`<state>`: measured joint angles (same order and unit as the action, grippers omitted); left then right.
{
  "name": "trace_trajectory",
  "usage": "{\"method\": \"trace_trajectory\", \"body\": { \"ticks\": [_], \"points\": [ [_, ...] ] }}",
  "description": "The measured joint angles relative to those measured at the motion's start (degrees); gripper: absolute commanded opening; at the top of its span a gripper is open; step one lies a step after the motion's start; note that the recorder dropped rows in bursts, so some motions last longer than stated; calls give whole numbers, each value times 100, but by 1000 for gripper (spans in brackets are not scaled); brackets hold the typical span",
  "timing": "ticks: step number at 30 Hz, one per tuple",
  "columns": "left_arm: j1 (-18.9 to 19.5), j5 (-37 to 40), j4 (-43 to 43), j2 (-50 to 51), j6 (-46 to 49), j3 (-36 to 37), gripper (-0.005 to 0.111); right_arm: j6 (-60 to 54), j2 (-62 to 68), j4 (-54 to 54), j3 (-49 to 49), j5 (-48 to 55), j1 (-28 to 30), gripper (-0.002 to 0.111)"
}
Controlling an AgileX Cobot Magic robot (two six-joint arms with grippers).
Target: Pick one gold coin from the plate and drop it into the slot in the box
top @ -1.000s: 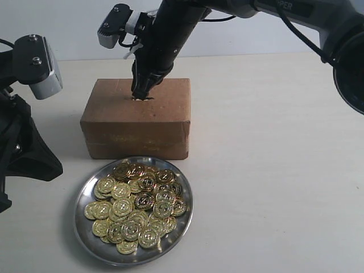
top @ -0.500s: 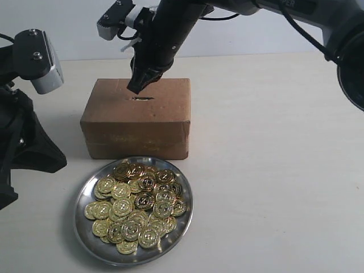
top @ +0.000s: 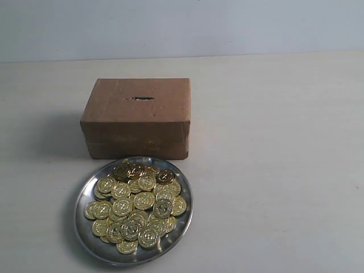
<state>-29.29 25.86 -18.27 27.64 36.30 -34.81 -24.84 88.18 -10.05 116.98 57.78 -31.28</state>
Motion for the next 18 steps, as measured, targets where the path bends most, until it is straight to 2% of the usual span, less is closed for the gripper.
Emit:
{"method": "trace_trajectory", "body": {
  "ticks": [5, 9, 15, 18],
  "points": [
    [0, -107, -8, -1034, -650, 565, 0, 455, -1250, -26, -623, 150, 0, 0],
    [0, -160, -22, -1460, -1216, 956, 0, 757, -2310, -30, -1444, 142, 0, 0],
    [0, -335, -225, -1603, -1784, 1482, 0, 1141, -4036, 69, -3438, -606, 0, 0],
    [0, -368, -350, -1612, -1829, 1642, 0, 1545, -4886, 161, -4822, -1333, 0, 0]
  ]
}}
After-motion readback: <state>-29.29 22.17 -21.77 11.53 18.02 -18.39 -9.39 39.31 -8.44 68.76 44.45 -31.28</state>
